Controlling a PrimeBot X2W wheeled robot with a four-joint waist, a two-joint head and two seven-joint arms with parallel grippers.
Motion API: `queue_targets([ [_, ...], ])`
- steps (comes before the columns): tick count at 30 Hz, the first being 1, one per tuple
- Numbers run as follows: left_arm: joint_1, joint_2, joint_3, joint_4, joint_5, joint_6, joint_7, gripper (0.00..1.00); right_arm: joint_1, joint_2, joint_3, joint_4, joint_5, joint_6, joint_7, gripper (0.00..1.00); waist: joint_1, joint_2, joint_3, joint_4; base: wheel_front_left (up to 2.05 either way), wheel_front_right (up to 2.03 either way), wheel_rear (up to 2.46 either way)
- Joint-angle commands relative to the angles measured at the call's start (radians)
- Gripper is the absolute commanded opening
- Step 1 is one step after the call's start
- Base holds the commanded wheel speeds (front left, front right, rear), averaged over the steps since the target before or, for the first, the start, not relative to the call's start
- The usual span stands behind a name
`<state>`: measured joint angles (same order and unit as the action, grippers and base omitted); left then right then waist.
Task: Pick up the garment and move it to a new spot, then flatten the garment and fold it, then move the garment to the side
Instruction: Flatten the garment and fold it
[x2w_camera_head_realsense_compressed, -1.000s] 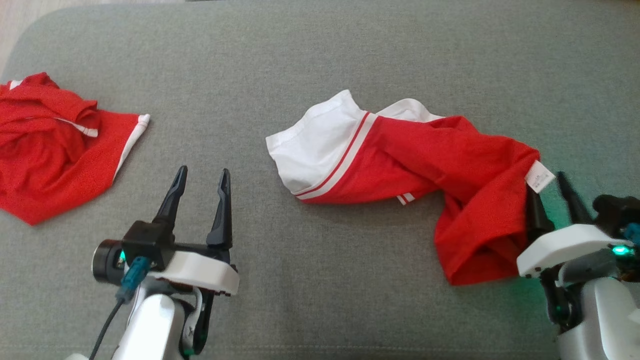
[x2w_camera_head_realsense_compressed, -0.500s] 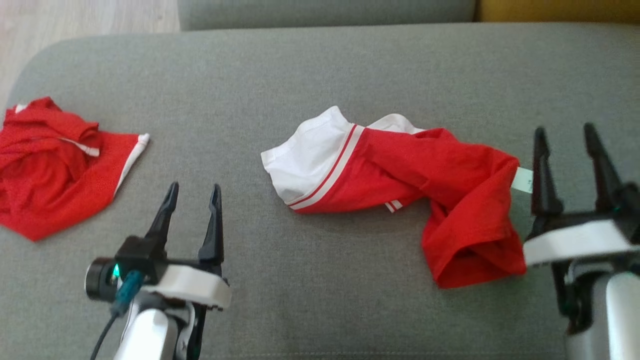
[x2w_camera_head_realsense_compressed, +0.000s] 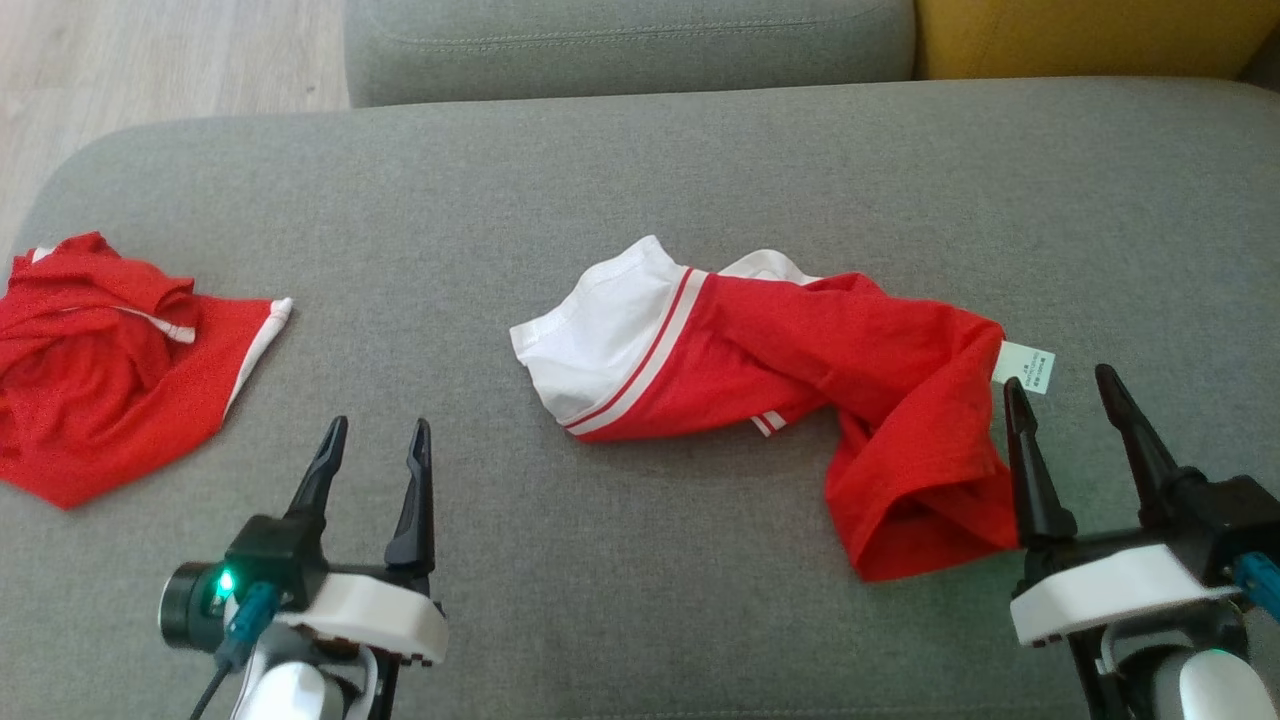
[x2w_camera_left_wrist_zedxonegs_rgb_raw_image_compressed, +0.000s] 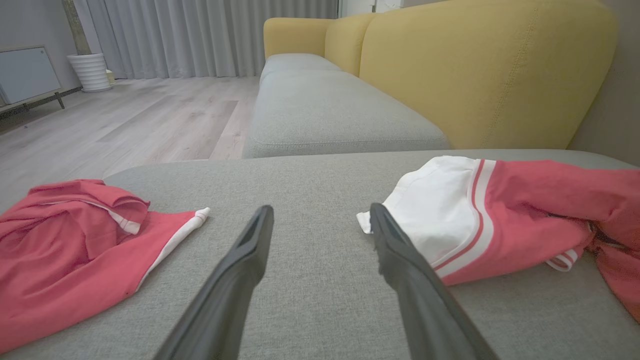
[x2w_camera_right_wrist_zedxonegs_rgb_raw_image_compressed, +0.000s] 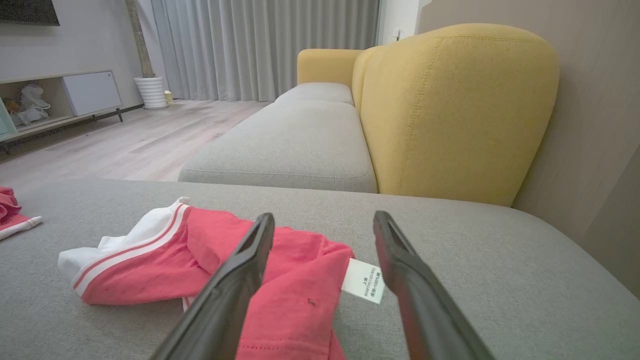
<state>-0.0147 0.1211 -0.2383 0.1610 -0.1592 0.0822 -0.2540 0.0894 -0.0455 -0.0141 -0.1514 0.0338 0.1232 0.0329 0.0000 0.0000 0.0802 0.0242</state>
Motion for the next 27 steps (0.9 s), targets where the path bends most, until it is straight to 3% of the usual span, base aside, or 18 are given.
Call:
queue_targets([
  [1,-0.023,0.016,0.043,-0.035,0.006,0.006,-0.008,1.00,-0.021,-0.005,0.024,-0.040,0.006,0.008,0.002,1.00,0.0000,0.0000,0.000,0.000,0.00,0.00,0.00],
  [14,-0.038,0.020,0.026,-0.042,0.003,0.007,-0.007,1.00,-0.021,-0.005,0.018,0.002,0.057,0.008,0.002,1.00,0.0000,0.0000,0.012,0.006,0.00,0.00,0.00],
  [27,-0.074,0.014,0.005,-0.040,0.004,0.007,-0.008,1.00,-0.069,-0.005,0.038,0.268,0.186,0.008,0.002,1.00,0.0000,0.0000,0.065,0.016,0.00,0.00,0.00],
])
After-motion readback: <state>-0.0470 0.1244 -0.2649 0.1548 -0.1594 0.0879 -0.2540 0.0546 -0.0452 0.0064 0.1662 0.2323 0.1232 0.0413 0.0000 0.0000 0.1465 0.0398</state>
